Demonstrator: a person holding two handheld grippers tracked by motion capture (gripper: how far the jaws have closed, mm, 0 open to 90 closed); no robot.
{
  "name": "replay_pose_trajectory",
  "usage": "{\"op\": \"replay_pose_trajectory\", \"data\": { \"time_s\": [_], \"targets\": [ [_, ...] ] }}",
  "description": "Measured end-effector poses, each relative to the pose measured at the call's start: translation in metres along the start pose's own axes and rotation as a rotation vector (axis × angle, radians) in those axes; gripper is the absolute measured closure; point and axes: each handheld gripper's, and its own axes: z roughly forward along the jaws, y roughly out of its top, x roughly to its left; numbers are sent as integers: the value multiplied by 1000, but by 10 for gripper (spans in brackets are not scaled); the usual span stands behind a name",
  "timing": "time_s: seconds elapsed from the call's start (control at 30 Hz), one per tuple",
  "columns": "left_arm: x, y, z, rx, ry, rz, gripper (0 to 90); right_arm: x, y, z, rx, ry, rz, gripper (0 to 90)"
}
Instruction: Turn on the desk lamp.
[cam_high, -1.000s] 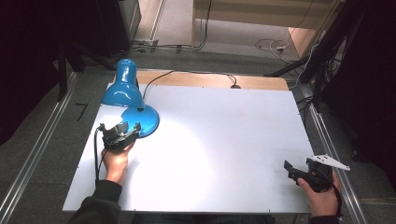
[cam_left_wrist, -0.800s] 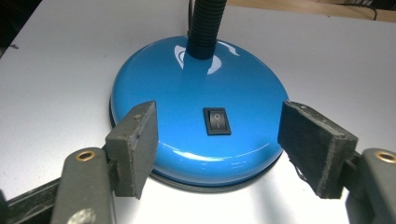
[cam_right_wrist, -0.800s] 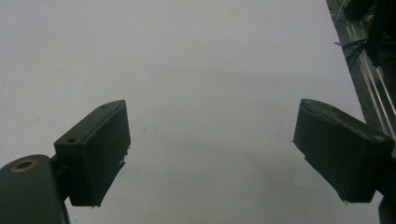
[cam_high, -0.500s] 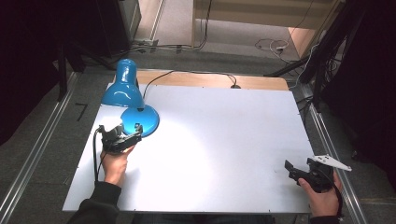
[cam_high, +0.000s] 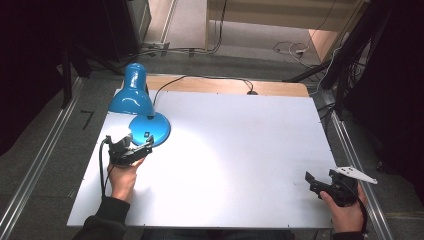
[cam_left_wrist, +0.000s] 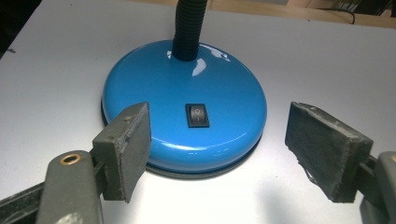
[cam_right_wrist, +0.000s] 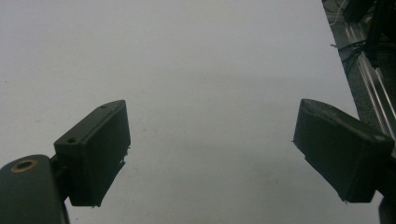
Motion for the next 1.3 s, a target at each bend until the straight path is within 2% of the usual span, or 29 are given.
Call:
{"op": "replay_pose_trajectory", "data": {
  "time_s": [0.9, 1.3],
  "targets": [
    [0, -7, -14, 9, -5, 7, 220, 0, 0, -1, -5, 5, 0, 95],
    [-3, -9, -23, 12, -7, 25, 209, 0, 0, -2, -2, 2, -1, 95]
  ]
}}
